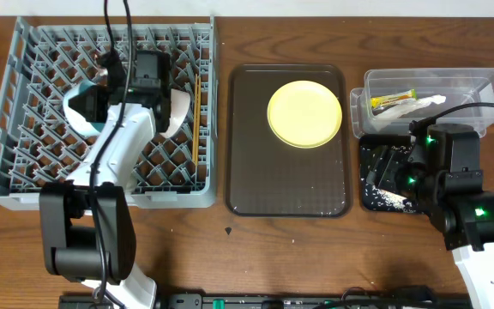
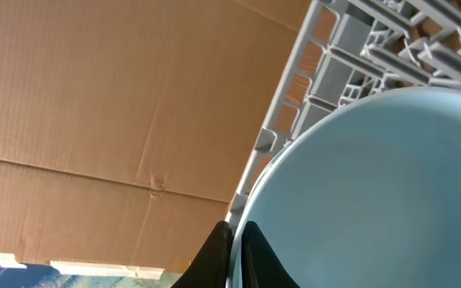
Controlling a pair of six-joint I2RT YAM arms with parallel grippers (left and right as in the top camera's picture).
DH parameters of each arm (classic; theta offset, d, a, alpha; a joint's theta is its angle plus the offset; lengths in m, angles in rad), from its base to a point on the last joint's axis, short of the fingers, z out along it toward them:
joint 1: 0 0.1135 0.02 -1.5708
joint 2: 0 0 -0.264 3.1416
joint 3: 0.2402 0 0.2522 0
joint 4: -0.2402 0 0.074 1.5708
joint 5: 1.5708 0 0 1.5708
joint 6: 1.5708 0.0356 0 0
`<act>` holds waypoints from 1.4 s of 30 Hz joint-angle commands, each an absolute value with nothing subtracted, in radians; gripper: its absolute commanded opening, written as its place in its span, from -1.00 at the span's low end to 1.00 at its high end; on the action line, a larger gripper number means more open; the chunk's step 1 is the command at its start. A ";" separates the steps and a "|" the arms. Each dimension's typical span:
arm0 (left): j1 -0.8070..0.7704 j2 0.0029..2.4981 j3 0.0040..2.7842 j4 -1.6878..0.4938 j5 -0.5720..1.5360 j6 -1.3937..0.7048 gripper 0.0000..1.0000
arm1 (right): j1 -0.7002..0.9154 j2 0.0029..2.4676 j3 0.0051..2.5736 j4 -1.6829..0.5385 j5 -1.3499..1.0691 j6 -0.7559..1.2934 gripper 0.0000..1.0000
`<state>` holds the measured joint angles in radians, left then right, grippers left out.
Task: Sort waste into correct bins and load items into the dishwasher
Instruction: 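Adjust the light-blue bowl upright in the rack with left gripper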
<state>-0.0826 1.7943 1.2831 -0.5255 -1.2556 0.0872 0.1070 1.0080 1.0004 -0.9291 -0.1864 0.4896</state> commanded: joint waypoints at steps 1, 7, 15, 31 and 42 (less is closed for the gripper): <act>-0.085 1.798 1.250 -0.509 -1.264 0.093 -0.85 | 0.099 1.008 1.006 -0.931 -0.181 0.493 0.40; -0.086 1.798 1.247 -0.505 -1.265 0.093 -0.85 | 0.099 1.008 1.006 -0.931 -0.181 0.493 0.40; -0.086 1.798 1.246 -0.452 -1.318 0.123 -0.85 | 0.099 1.008 1.006 -0.931 -0.181 0.493 0.40; -0.105 1.880 1.246 -0.424 -1.348 0.146 -0.85 | 0.099 1.008 1.006 -0.939 -0.181 0.493 0.41; -0.126 1.880 1.246 -0.272 -1.460 0.340 -0.85 | 0.099 1.008 1.006 -0.942 -0.181 0.493 0.42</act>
<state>-0.1375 1.8664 1.2510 -0.2935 -1.3949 0.2462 0.1070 1.0080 1.0000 -0.9401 -0.1864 0.4896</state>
